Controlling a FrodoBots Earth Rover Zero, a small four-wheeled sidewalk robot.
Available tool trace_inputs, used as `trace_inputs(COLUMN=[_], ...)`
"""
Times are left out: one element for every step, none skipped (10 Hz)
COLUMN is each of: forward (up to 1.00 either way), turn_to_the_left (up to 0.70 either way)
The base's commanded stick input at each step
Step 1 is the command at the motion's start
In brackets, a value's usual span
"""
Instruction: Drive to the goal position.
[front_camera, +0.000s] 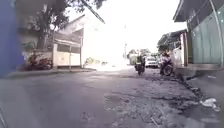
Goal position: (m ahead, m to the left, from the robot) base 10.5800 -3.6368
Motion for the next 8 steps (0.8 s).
trace_inputs(forward=[0.48, 0.52, 0.56, 0.60, 0.63, 0.66, 0.66, 0.65], turn_to_the_left=[-0.01, -0.01, -0.01, -0.01, -0.01, -0.01, -0.01, -0.01])
